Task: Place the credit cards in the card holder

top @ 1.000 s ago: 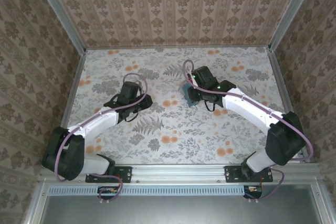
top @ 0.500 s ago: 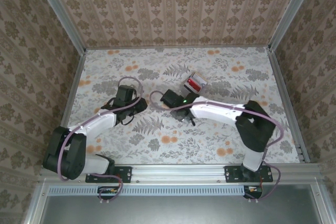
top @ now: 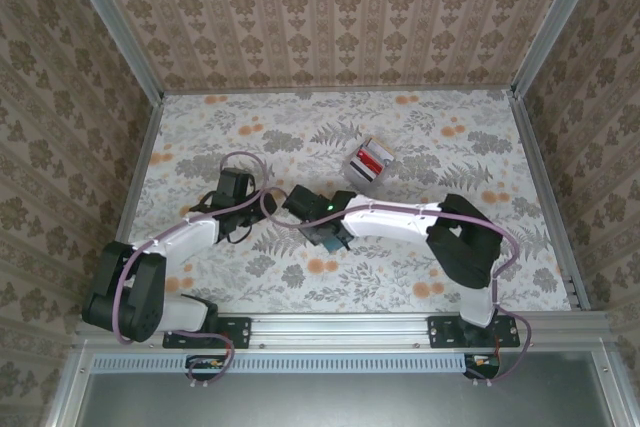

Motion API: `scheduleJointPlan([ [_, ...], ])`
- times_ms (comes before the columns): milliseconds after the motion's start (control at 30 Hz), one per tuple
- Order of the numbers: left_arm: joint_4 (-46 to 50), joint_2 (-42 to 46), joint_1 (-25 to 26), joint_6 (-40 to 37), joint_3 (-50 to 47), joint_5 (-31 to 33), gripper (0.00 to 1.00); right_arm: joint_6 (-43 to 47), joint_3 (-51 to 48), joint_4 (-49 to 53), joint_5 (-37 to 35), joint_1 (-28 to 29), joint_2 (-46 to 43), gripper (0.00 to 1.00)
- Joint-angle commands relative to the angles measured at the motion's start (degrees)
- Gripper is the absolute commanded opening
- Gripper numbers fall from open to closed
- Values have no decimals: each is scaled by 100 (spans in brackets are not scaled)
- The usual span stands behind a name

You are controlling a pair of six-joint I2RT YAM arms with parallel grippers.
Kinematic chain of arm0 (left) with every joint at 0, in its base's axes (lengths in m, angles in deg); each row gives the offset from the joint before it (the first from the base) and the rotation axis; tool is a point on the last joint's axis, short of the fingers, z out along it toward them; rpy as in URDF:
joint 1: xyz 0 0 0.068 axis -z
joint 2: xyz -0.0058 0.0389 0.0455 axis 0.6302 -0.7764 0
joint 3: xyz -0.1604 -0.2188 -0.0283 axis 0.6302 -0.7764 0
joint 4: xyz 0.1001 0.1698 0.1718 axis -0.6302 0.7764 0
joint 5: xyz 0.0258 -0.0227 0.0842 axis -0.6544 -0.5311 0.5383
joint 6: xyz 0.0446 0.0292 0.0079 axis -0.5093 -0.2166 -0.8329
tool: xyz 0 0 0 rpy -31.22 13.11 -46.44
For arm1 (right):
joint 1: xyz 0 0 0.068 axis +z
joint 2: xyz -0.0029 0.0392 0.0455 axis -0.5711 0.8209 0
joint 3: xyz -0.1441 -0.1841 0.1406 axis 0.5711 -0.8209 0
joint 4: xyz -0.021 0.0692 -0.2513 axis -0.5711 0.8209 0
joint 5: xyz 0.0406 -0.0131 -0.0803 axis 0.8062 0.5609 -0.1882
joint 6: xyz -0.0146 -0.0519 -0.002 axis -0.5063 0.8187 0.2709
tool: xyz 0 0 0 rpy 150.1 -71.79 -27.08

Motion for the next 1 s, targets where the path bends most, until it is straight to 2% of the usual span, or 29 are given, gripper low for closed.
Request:
scheduleJointPlan([
  [0, -220, -52, -35, 4, -71, -308, 26, -232, -214, -389, 755, -334, -625, 56],
  [167, -383, -421, 91, -64, 142, -771, 26, -319, -412, -401, 1534, -988, -930, 54],
  [300, -235, -782, 599, -168, 559, -825, 25, -151, -412, -81, 2560, -1651, -886, 50],
  [400, -14, -1093, 969, -300, 926, -787, 24, 95, -356, 402, 2767, -1918, -911, 45],
  [600, 513, -1523, 1366, -572, 1506, -646, 23, 473, -69, 1381, 2806, -1950, -721, 42],
  [733, 661, -1718, 1451, -636, 1643, -696, 22, 381, -238, 1247, 2997, -1907, -633, 40],
  [967, 443, -1906, 1461, -481, 1595, -841, 22, 217, -45, 970, 2882, -1748, -204, 40],
])
